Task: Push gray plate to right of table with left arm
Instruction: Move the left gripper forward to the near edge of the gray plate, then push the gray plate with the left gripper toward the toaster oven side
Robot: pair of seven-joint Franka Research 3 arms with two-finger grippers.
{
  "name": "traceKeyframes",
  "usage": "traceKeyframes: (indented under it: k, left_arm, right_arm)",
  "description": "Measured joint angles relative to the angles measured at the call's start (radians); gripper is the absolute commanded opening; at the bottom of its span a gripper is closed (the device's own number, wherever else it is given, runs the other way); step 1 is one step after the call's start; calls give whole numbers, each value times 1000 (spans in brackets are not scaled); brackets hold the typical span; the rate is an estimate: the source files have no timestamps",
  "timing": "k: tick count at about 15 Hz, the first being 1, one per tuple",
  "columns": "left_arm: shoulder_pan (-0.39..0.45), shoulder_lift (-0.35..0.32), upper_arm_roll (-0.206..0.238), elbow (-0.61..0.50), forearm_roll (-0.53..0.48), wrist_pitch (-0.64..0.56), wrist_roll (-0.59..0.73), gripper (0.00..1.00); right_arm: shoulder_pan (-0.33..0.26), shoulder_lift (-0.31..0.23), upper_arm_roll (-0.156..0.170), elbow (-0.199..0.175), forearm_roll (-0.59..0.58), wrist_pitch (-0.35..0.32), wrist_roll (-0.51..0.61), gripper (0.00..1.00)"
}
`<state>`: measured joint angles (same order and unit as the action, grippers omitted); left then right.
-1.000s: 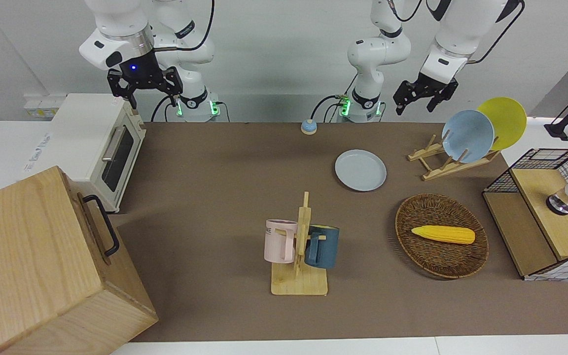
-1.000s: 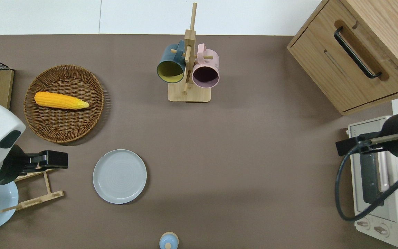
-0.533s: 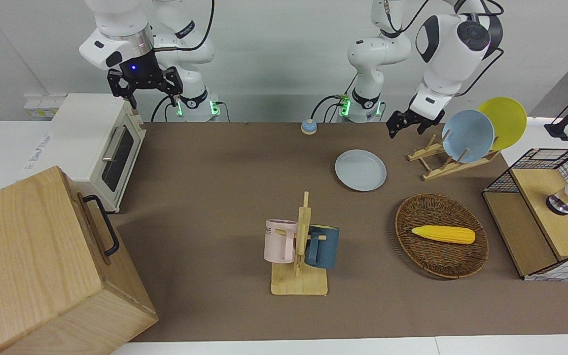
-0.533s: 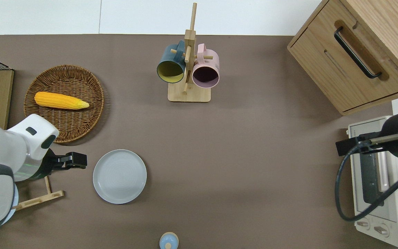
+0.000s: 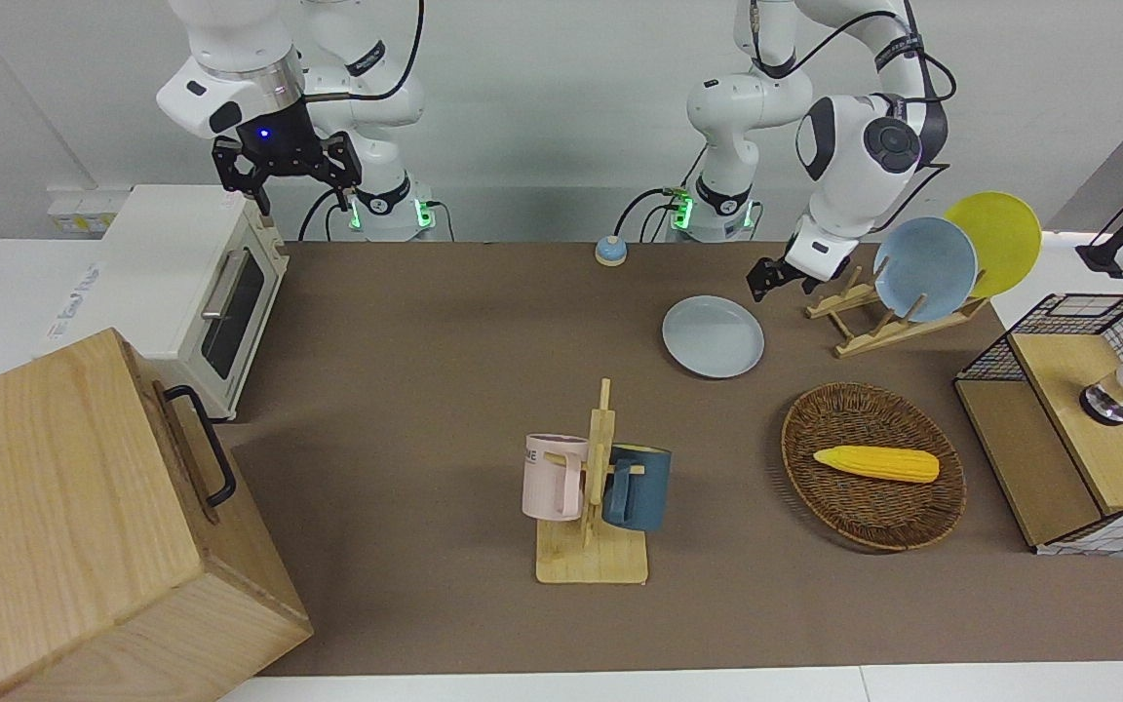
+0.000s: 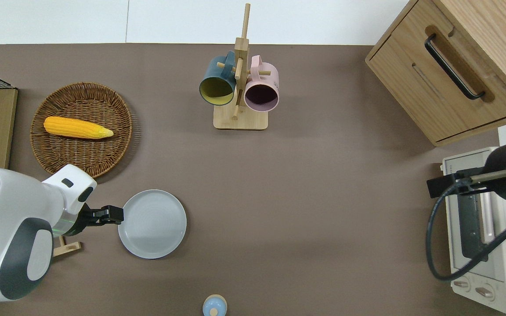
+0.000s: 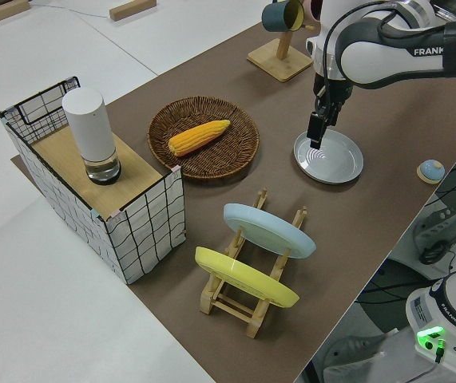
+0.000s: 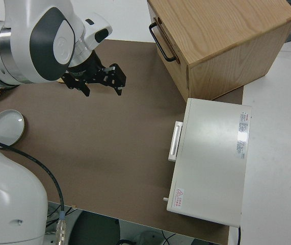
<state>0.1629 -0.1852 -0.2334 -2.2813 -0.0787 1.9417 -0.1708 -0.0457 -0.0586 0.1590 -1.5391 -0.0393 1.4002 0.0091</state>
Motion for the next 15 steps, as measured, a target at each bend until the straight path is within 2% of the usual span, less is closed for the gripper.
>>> traceKeyframes:
  k: [6,8,11,13,15]
  left_arm:
    - [0,25,-2,-134,0,169,15,972]
    - [-1,52,-3,-171,0,241,18,925]
    - [-1,94,-4,-198,0,300,32,776]
    - [-1,103,-4,-198,0,305,48,593]
    - [-1,113,-4,-199,-5,312,52,361]
  right_arm:
    - [0,0,0,0,0,0,0,996]
    - [0,0,0,0,0,0,0,996]
    - [0,0,0,0,0,0,0,996]
    - [0,0,0,0,0,0,0,996]
    - [0,0,0,0,0,0,0,996]
